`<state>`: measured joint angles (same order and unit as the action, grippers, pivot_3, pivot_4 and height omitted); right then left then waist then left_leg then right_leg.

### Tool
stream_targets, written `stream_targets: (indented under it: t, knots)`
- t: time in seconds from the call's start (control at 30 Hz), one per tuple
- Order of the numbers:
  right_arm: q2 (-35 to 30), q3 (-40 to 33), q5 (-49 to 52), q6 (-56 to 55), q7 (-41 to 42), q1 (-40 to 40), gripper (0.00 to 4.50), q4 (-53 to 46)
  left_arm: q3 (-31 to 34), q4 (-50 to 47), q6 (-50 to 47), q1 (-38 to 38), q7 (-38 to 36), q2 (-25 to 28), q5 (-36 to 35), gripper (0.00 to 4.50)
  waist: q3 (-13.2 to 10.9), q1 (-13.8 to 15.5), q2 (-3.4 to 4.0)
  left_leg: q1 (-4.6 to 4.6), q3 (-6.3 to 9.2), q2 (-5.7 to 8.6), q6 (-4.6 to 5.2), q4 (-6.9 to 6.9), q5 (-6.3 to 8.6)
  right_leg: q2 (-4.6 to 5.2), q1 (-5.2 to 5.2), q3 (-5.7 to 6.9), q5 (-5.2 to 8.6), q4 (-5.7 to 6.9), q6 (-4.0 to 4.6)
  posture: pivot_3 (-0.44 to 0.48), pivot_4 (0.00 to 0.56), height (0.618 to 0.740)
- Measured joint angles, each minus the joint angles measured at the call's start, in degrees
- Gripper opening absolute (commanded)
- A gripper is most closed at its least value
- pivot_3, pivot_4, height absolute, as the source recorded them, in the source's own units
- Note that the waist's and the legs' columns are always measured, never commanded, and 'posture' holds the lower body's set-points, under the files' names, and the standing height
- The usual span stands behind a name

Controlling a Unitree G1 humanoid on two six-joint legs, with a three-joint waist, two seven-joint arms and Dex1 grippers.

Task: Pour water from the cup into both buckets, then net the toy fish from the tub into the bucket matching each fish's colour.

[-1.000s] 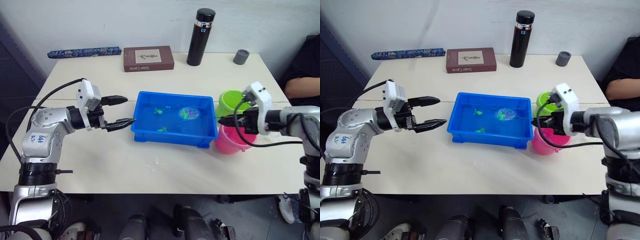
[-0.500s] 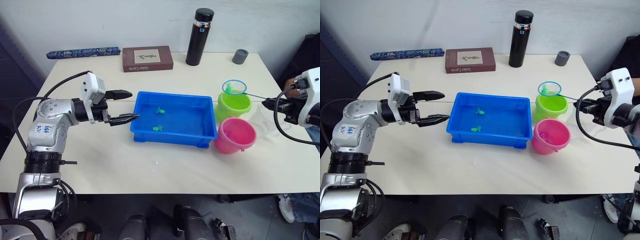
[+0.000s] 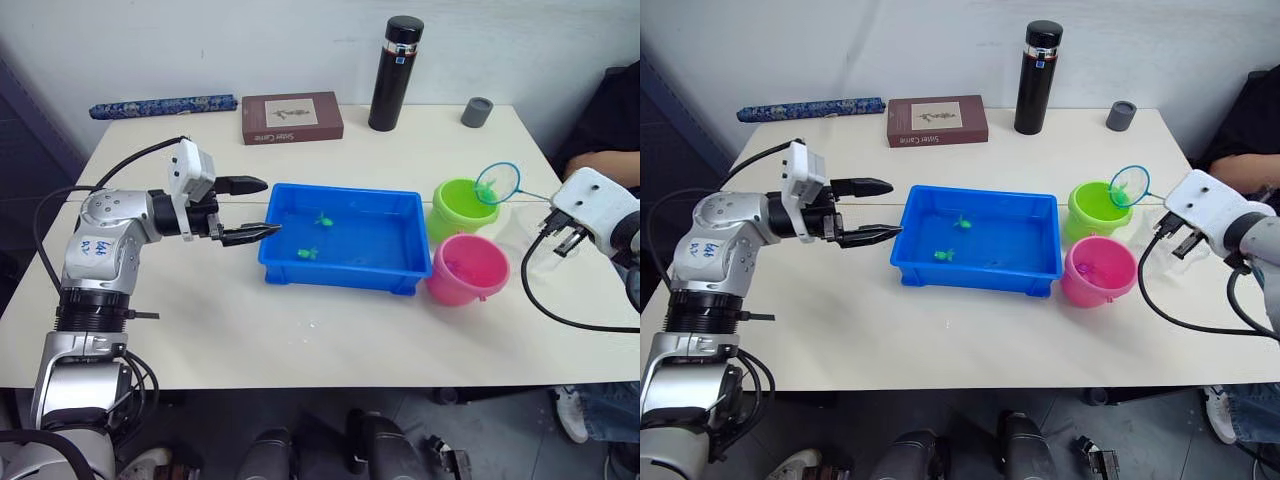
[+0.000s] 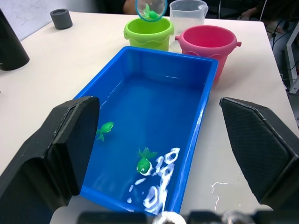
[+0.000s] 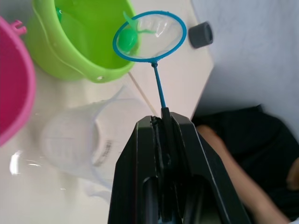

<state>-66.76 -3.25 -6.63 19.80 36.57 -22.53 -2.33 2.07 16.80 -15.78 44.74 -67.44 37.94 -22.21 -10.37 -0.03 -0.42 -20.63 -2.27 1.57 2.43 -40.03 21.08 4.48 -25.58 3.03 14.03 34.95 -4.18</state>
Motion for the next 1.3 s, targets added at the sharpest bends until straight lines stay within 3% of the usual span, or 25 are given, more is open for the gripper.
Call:
stream_targets:
  t: [0.5, 0.87, 1.1, 1.3]
  knots:
    - [-3.6, 3.2, -23.2, -18.3, -8.3, 3.8, 0.00, -1.4, 0.0, 0.0, 0.3, 0.0, -0.2, -0.8, 0.0, 4.44, 0.0, 0.0, 0.00, 0.01, -0.01, 0.00, -0.03, -0.04, -0.02, -0.02, 0.01, 0.00, 0.00, 0.04, 0.00, 0.000, 0.150, 0.740]
    - [-3.6, 3.1, -30.4, -24.2, -11.6, 7.1, 0.00, -0.4, 0.0, 0.0, 0.3, 0.0, -0.1, -0.8, 0.0, 4.44, 0.0, 0.0, 0.00, 0.01, -0.04, 0.00, -0.03, -0.06, -0.02, -0.03, 0.02, -0.01, 0.00, 0.05, 0.00, 0.000, 0.150, 0.740]
    - [-2.6, 2.6, -29.0, -24.6, -10.2, 3.9, 0.00, -0.1, 0.2, -0.1, 0.3, -0.2, 0.1, -0.8, 0.0, 4.44, 0.0, -0.1, 0.00, 0.02, -0.04, 0.00, -0.04, -0.07, -0.03, -0.05, 0.02, -0.01, 0.00, 0.06, 0.00, 0.000, 0.150, 0.740]
    - [3.1, -1.2, -11.6, -11.0, 5.2, -2.9, 0.00, -6.8, 2.4, -0.5, -1.3, -3.0, 1.1, 1.1, -0.5, 4.44, 0.0, -0.1, 0.00, 0.08, -0.04, -0.12, -0.07, -0.06, -0.03, -0.15, 0.04, 0.00, 0.01, 0.10, 0.01, 0.000, 0.150, 0.740]
